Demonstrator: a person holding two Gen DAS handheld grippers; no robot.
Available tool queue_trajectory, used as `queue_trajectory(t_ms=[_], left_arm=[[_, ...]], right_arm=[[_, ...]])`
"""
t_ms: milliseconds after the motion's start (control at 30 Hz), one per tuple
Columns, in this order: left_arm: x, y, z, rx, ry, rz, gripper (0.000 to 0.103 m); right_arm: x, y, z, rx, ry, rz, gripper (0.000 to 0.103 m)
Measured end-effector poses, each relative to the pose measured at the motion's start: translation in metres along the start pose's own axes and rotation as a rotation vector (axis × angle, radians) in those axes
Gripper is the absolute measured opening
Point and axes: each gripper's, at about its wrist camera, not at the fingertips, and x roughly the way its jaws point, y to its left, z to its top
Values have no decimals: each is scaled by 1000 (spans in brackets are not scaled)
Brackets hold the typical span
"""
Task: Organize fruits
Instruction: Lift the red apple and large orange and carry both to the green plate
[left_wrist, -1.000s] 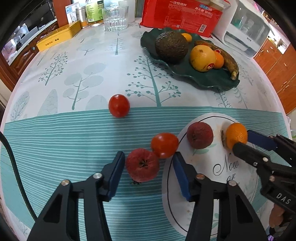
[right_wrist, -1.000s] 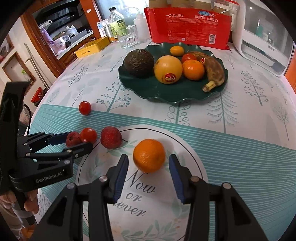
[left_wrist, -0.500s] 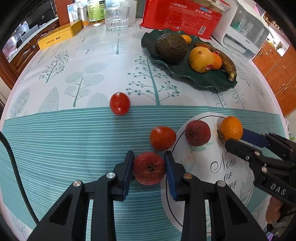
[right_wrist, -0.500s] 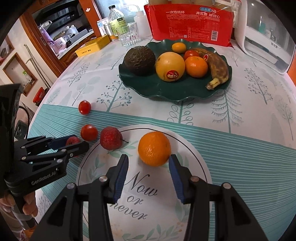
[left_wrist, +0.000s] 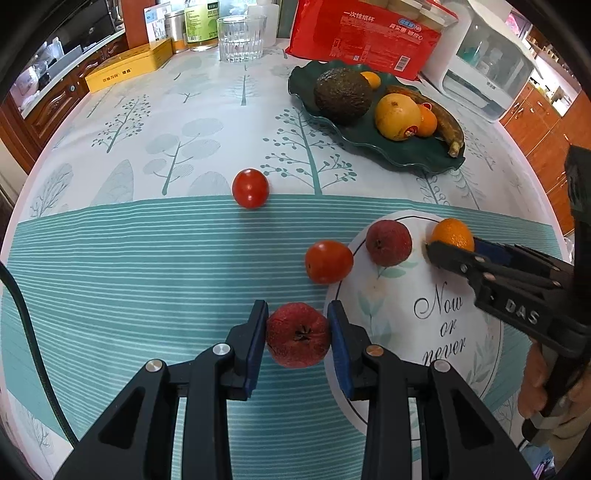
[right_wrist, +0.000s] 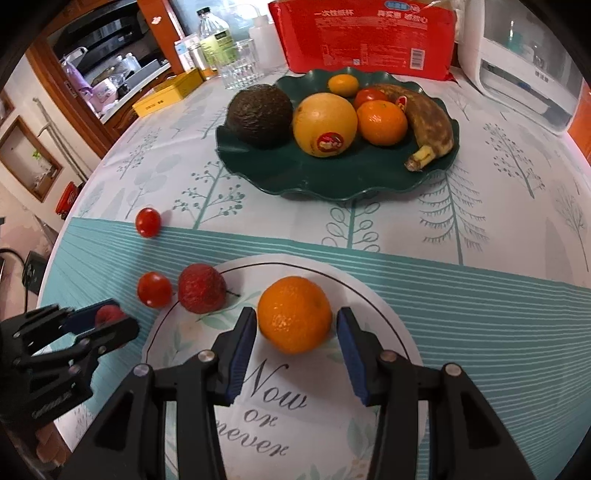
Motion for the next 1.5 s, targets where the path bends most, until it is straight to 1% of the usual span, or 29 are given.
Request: queue_trajectory(t_ms=[200, 467, 633, 767, 933, 1067, 1200, 1367, 1500], left_arm=[[-7, -2, -2, -12, -8, -4, 31], [-27, -19, 4, 23, -35, -13, 31], [-48, -29, 19, 55, -64, -7, 31], [-68, -38, 38, 98, -99, 6, 31], [-93, -47, 72, 161, -135, 15, 31], [-109, -48, 113, 191, -152, 18, 31], [-121, -52, 156, 236, -195, 67, 31], [-122, -56, 204, 256, -211, 84, 31], [-109, -64, 234, 274, -216, 88, 31]], right_arm=[[-3, -1, -1, 8, -8, 4, 37], [-31, -3, -1, 7, -41, 25, 37], [-60, -2, 4, -13, -75, 38, 37], [-86, -5, 17, -29, -110, 45, 37], [-121, -12, 48, -43, -155, 57, 37], [-148, -14, 87, -77, -196, 35, 37], [-165, -12, 130, -117, -241, -5, 37], [-169, -12, 172, -124, -260, -21, 37], [-156, -12, 201, -122, -252, -24, 37]])
